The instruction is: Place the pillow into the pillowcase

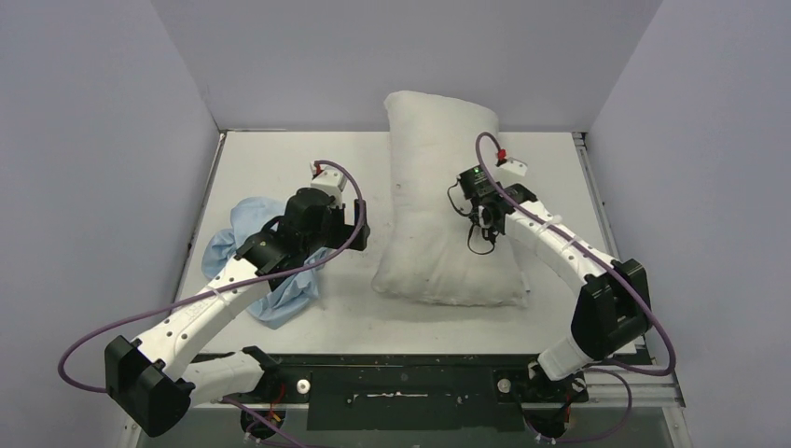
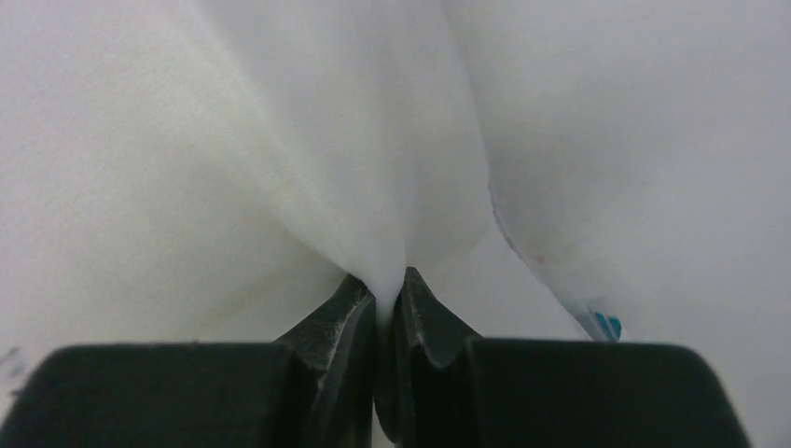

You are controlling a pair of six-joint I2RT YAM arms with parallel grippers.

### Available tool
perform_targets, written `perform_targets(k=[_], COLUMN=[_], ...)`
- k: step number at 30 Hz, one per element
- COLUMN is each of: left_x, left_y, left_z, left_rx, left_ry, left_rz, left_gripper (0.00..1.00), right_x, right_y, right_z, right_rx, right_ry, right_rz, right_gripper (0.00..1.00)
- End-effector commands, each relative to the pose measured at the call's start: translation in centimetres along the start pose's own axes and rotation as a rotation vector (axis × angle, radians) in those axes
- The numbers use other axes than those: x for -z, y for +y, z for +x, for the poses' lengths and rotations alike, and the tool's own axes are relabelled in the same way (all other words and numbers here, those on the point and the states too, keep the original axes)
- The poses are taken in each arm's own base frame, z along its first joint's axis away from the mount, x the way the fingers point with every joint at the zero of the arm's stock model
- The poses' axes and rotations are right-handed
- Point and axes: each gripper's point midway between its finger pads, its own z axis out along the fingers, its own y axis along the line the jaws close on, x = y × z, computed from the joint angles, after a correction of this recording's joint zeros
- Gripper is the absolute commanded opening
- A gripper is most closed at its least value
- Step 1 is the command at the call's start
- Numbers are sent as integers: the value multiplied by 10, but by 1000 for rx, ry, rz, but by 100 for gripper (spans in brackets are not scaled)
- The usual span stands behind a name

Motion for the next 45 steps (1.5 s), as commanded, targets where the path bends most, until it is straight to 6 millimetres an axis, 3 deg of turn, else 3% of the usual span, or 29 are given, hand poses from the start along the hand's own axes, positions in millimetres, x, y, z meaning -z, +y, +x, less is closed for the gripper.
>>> perform_targets(k=[1,6,10,13,16,20,25,28,31,34,39,41,45], left_x=[6,6,6,4,-2,-9,-15,-21,-31,-40,-62,-69,-84], left_y=[0,0,2,9,20,52,113,140,151,157,152,150,126], left_z=[-13,-11,-9,-7,-3,5,32,55,79,100,117,123,120], left_rx=[-16,-23,-22,-6,26,139,332,431,464,469,484,479,481], left_ry=[-57,-57,-55,-57,-48,-16,49,112,192,270,353,387,401], left_rz=[-8,-17,-27,-68,-130,-285,-453,-500,-514,-540,-494,-479,-341], left_gripper=[97,97,97,97,97,97,97,97,96,96,88,78,32], right_x=[22,37,44,47,43,41,43,51,56,56,57,59,65], right_y=[-77,-122,-147,-149,-123,-81,-23,8,29,47,63,66,71], right_z=[-45,-82,-102,-108,-110,-110,-97,-83,-67,-50,-31,-29,-28], right_rx=[-20,-31,-38,-42,-22,-14,16,89,154,191,222,212,198], right_ry=[-112,-187,-228,-239,-203,-200,-174,-162,-146,-117,-109,-118,-142], right_rz=[244,369,438,445,305,92,-198,-295,-343,-420,-502,-532,-586], right_gripper=[2,2,5,25,56,80,99,100,100,100,100,100,100])
